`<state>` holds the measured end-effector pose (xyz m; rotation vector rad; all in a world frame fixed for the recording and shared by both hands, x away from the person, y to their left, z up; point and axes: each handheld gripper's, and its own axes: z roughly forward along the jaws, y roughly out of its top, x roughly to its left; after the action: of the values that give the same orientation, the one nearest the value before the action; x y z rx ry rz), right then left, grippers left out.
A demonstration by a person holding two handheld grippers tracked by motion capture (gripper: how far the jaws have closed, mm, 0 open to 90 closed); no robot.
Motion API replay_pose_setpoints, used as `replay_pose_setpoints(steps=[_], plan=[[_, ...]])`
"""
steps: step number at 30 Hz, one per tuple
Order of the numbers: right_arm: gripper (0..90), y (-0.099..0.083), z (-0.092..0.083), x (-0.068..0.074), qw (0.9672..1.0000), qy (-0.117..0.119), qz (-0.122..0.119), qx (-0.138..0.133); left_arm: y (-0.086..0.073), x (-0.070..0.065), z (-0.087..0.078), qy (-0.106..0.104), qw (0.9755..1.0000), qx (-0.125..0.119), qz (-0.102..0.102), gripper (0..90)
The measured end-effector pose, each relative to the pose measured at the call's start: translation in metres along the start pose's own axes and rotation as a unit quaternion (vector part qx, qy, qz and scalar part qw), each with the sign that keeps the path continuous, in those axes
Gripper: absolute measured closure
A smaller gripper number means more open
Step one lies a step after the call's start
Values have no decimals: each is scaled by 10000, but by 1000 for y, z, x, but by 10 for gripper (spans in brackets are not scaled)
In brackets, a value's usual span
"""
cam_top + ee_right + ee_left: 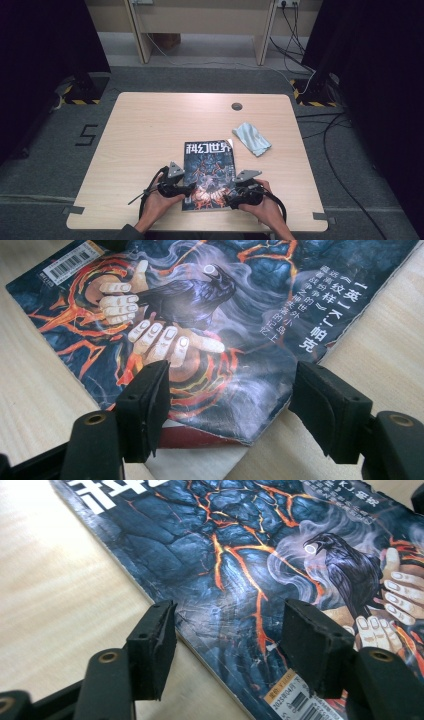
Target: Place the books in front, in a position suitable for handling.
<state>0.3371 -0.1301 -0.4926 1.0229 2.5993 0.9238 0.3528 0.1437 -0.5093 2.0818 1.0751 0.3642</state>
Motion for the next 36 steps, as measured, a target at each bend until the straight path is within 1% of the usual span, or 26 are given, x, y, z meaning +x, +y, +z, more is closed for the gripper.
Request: replay_pose_setpoints(steps=[1, 4, 5, 6, 8, 10, 12, 13, 18, 19, 27, 33, 35, 36], plan=[[322, 0, 1, 0, 10000, -56, -40, 1, 1, 0, 0, 27, 10000, 3, -2, 384], [324, 2, 3, 0, 9999, -130, -8, -4, 2, 2, 2, 38, 10000, 14, 4, 384], [325, 2, 4, -2, 9999, -143, -30, -29, 3, 2, 3, 61, 10000, 8, -8, 384], [326, 3, 5, -2, 9998, -178, 13, -38, 4, 3, 3, 94, 9999, -14, 47, 385], [327, 4, 6, -4, 9998, -183, -7, -20, 5, 4, 5, 94, 9999, -19, 41, 383], [326, 6, 7, -5, 9997, -229, -16, -50, 7, 5, 6, 142, 9999, -27, 28, 382], [326, 8, 9, -6, 9996, -256, 2, -69, 8, 7, 7, 202, 9998, -28, 68, 381], [326, 8, 9, -6, 9996, -256, 2, -69, 8, 7, 8, 184, 9998, -34, 35, 381], [327, 10, 12, -8, 9995, -309, 41, -101, 11, 10, 10, 260, 9996, -51, 6, 374], [327, 10, 12, -8, 9994, -323, 53, -114, 11, 10, 11, 251, 9996, -83, -6, 374], [326, 11, 14, -9, 9994, -324, 41, -152, 10, 13, 12, 257, 9995, -94, -134, 348], [326, 12, 15, -9, 9993, -343, 53, -170, 11, 14, 12, 334, 9993, -113, -108, 346], [325, 12, 15, -9, 9992, -344, 51, -176, 11, 15, 12, 301, 9994, -105, -135, 347], [325, 12, 15, -9, 9992, -342, 58, -182, 11, 16, 12, 248, 9995, -114, -172, 351]])
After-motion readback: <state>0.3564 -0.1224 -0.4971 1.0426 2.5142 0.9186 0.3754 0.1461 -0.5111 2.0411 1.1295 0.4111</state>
